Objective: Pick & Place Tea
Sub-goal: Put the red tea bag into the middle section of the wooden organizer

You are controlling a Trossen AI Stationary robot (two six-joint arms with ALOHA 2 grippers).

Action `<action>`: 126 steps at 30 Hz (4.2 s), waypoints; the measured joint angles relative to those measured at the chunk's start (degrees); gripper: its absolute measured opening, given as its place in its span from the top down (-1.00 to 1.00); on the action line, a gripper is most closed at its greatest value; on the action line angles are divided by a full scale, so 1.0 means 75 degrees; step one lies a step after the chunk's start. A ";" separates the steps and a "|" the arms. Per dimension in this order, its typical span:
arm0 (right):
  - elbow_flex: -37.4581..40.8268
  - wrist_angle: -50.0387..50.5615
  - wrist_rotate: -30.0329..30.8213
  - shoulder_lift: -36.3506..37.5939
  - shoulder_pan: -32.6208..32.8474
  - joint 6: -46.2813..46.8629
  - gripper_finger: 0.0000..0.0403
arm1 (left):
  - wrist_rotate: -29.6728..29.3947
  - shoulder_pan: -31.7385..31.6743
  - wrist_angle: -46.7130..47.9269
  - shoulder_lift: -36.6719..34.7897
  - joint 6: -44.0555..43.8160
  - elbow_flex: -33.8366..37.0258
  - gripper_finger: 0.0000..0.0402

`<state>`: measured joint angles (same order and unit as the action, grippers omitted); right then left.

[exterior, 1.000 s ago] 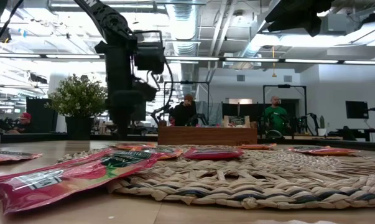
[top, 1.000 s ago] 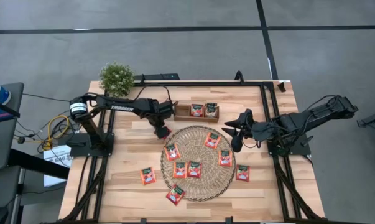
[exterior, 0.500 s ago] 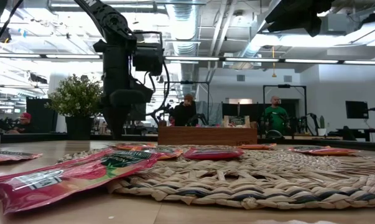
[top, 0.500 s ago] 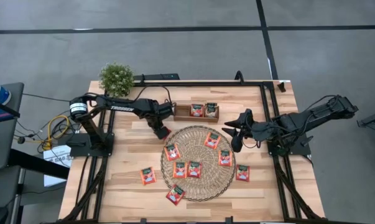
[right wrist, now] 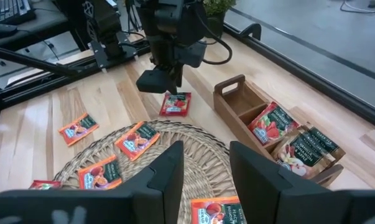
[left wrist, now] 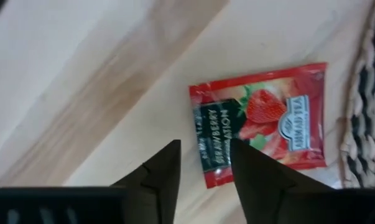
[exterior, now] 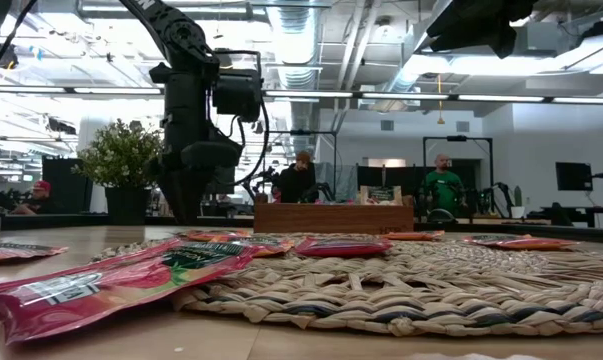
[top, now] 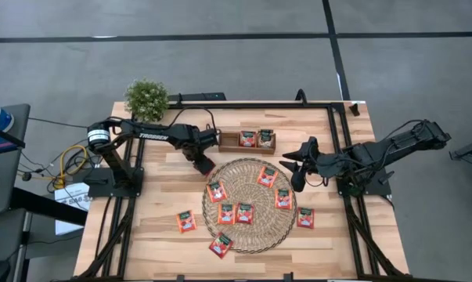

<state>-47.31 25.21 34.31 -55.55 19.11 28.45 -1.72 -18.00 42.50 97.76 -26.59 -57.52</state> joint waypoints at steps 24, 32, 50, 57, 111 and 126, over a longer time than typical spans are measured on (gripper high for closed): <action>0.0003 -0.0052 0.0005 0.0000 0.0000 0.0003 0.40 | -0.0032 -0.0015 -0.0475 0.1005 -0.0377 -0.0096 0.54; 0.0003 -0.0058 0.0003 0.0000 0.0000 0.0003 0.40 | -0.0491 0.0001 -0.0168 0.0928 -0.0189 -0.0162 0.98; 0.0003 -0.0064 0.0043 0.0000 -0.0015 -0.0038 0.40 | -0.2766 0.0546 0.1329 -0.0784 0.1285 -0.2559 1.00; 0.0003 -0.0129 0.0049 0.0000 -0.0068 -0.0051 0.40 | -0.3194 0.1042 -0.0374 -0.0312 0.3233 -0.3667 1.00; 0.0003 -0.0055 0.0221 0.0003 -0.0050 -0.0058 0.40 | -0.5412 0.1250 -0.3201 0.3416 0.8242 -0.4730 1.00; 0.0003 -0.0125 0.0212 0.0003 -0.0050 -0.0055 0.40 | -0.5686 0.1271 -0.3235 0.3710 0.8448 -0.4726 1.00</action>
<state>-47.29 24.27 35.90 -55.53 18.74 28.03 -44.36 -8.47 18.24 125.58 36.77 -92.96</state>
